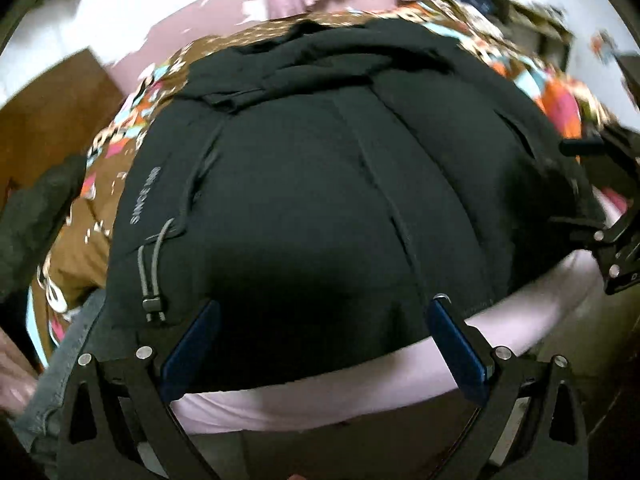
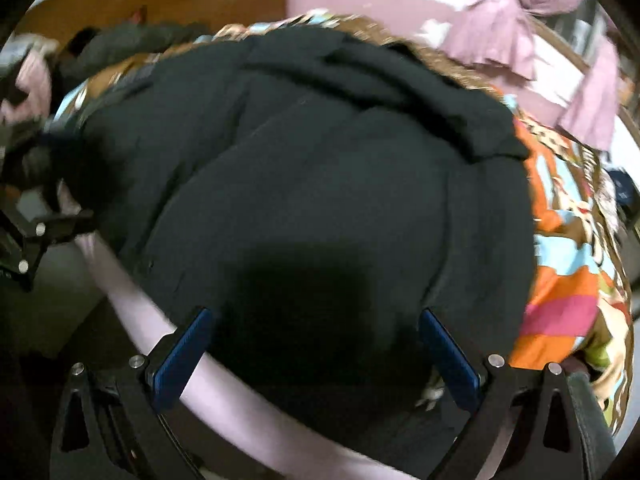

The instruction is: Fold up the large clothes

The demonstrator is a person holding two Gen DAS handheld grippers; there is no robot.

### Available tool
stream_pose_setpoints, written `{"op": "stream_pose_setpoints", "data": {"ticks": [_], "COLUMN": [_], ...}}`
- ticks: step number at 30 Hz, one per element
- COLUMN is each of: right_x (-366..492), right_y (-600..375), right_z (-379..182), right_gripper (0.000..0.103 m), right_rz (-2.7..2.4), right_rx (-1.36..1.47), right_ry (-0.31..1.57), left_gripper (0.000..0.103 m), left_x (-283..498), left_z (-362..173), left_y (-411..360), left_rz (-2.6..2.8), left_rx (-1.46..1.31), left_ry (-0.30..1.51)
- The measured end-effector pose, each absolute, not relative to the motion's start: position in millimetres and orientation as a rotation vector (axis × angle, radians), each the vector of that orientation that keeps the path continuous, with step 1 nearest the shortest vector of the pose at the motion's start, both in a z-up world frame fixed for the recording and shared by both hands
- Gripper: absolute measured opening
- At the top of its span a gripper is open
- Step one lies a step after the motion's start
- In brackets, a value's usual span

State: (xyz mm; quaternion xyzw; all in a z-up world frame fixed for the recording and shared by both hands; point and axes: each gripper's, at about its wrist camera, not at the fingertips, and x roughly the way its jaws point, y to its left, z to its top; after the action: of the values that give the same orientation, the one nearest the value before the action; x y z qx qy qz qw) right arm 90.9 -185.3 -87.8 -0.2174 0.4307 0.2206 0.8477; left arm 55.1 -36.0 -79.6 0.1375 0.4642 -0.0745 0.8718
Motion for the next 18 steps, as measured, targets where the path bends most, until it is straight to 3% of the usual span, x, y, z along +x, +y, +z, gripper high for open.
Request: {"op": "stream_pose_setpoints", "data": {"ticks": [10, 15, 18], "right_x": [74, 62, 64], "right_y": [-157, -145, -146], "right_z": [-154, -191, -197], "right_gripper": [0.103, 0.103, 0.103], "right_rz": [0.502, 0.371, 0.307], "right_rx": [-0.771, -1.087, -1.14], "right_ry": [0.951, 0.852, 0.812], "left_gripper": [0.101, 0.101, 0.101], "left_x": [66, 66, 65], "left_z": [-132, -148, -148], "left_y": [-38, -33, -29], "left_rz": [-0.081, -0.04, -0.04], "left_rx": [0.382, 0.414, 0.398], "left_ry": [1.17, 1.234, 1.235]}}
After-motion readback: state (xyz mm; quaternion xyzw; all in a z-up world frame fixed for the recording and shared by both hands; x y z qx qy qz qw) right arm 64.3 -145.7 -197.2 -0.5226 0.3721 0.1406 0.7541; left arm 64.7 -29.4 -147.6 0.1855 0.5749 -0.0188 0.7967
